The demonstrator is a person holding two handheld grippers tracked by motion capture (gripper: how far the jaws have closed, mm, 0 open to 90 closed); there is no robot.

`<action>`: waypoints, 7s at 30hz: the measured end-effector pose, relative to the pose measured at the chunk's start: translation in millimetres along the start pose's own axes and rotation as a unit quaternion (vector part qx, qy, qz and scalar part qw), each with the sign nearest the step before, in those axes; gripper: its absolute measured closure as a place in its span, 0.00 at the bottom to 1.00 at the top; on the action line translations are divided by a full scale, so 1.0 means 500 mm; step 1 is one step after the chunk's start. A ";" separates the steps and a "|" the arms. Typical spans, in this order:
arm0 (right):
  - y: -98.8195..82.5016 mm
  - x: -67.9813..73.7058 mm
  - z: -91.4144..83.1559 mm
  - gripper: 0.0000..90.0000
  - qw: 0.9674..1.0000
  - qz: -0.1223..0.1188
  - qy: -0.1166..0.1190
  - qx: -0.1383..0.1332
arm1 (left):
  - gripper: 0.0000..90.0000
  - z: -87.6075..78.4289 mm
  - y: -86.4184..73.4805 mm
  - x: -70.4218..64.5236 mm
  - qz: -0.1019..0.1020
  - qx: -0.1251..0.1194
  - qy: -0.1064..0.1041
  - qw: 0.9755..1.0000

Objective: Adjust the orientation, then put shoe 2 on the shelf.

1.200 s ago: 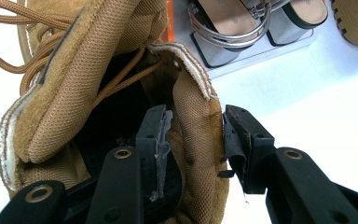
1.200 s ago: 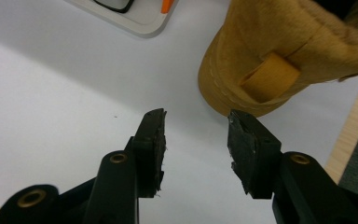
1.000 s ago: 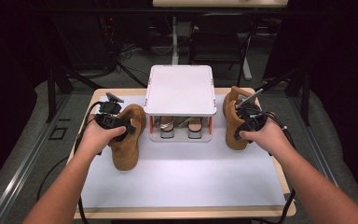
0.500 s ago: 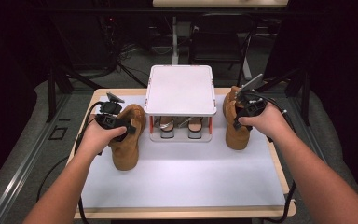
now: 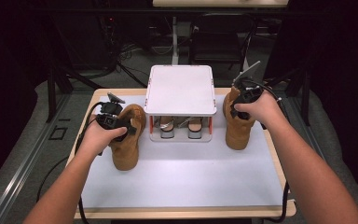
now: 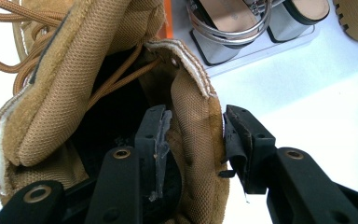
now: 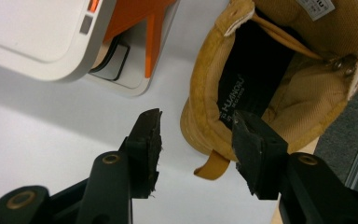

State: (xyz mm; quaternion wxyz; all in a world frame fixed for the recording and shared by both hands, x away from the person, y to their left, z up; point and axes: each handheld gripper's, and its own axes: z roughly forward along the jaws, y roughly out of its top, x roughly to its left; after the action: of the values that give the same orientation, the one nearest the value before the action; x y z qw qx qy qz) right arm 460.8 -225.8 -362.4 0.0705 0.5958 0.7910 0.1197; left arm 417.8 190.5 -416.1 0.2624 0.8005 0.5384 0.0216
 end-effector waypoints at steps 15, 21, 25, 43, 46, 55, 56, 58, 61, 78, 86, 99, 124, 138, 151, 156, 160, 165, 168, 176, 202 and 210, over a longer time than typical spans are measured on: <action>0.032 -0.008 0.059 0.59 0.999 0.036 -0.006 0.009 | 0.66 0.004 -0.002 0.003 -0.001 0.001 -0.003 1.000; 0.035 -0.012 0.089 0.65 0.999 0.040 -0.009 0.025 | 0.66 0.007 -0.002 0.002 0.000 0.003 -0.004 1.000; 0.033 -0.011 0.099 0.83 0.999 0.028 -0.008 0.033 | 0.66 0.009 -0.001 0.002 0.000 0.005 -0.003 1.000; -0.005 0.008 0.074 0.88 0.999 0.008 -0.012 0.042 | 0.66 0.006 -0.004 0.005 -0.002 0.002 -0.005 1.000; -0.022 0.008 0.073 0.88 0.999 0.007 -0.016 0.043 | 0.66 0.006 -0.005 0.006 -0.003 0.003 -0.006 1.000; -0.062 0.027 0.060 0.88 0.998 -0.007 -0.007 0.055 | 0.66 0.006 -0.004 0.003 -0.003 0.005 -0.003 1.000; -0.068 0.033 0.061 0.88 0.999 -0.007 -0.006 0.051 | 0.67 0.006 -0.004 0.003 -0.003 0.004 -0.003 1.000; -0.077 0.043 0.063 0.88 0.998 -0.014 -0.005 0.054 | 0.67 0.006 -0.004 0.003 -0.003 0.005 -0.003 1.000; -0.093 0.060 0.062 0.88 0.998 -0.028 -0.004 0.061 | 0.67 0.006 -0.004 0.003 -0.003 0.005 -0.002 1.000; -0.123 0.078 0.056 0.84 0.997 -0.059 0.001 0.060 | 0.67 0.006 -0.005 0.002 -0.002 0.007 -0.002 1.000; -0.124 0.080 0.037 0.69 0.997 -0.057 0.010 0.041 | 0.66 -0.003 -0.002 -0.002 0.002 0.007 0.005 1.000; -0.116 0.085 0.009 0.64 0.997 -0.061 0.015 0.037 | 0.63 -0.025 0.000 0.000 0.001 0.008 0.010 1.000; -0.115 0.073 -0.018 0.65 0.997 -0.069 0.013 0.024 | 0.63 -0.071 0.006 0.017 0.004 0.008 0.037 0.999; -0.120 0.060 -0.022 0.63 0.998 -0.061 0.016 0.014 | 0.63 -0.101 -0.001 0.039 -0.001 0.013 0.060 0.998; -0.123 0.052 -0.017 0.61 0.998 -0.063 0.020 0.018 | 0.63 -0.079 -0.006 0.070 -0.008 0.032 0.082 0.996; -0.125 0.047 -0.015 0.61 0.998 -0.062 0.019 0.019 | 0.63 -0.069 -0.007 0.077 -0.009 0.039 0.085 0.996; -0.127 0.044 -0.013 0.61 0.998 -0.061 0.020 0.019 | 0.63 -0.057 -0.005 0.084 -0.012 0.045 0.088 0.995; -0.129 0.041 -0.012 0.61 0.998 -0.062 0.019 0.020 | 0.63 -0.036 -0.004 0.091 -0.013 0.056 0.089 0.994; -0.129 0.038 -0.013 0.60 0.998 -0.062 0.020 0.020 | 0.63 -0.023 -0.003 0.096 -0.010 0.063 0.086 0.994; -0.132 0.032 -0.012 0.60 0.998 -0.057 0.021 0.019 | 0.65 0.003 0.000 0.098 -0.003 0.078 0.088 0.993; -0.137 0.019 -0.007 0.59 0.998 -0.052 0.025 0.017 | 0.90 0.036 0.000 0.088 0.037 0.094 0.110 0.989; -0.132 0.014 -0.024 0.60 0.998 -0.051 0.022 0.009 | 0.89 0.034 -0.005 0.081 0.053 0.112 0.121 0.985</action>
State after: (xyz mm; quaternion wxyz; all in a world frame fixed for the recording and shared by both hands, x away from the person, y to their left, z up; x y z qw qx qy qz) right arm 394.5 -237.8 -368.6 0.0538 0.5528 0.8225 0.1223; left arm 438.2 219.7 -441.7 0.1026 0.8435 0.5224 0.0721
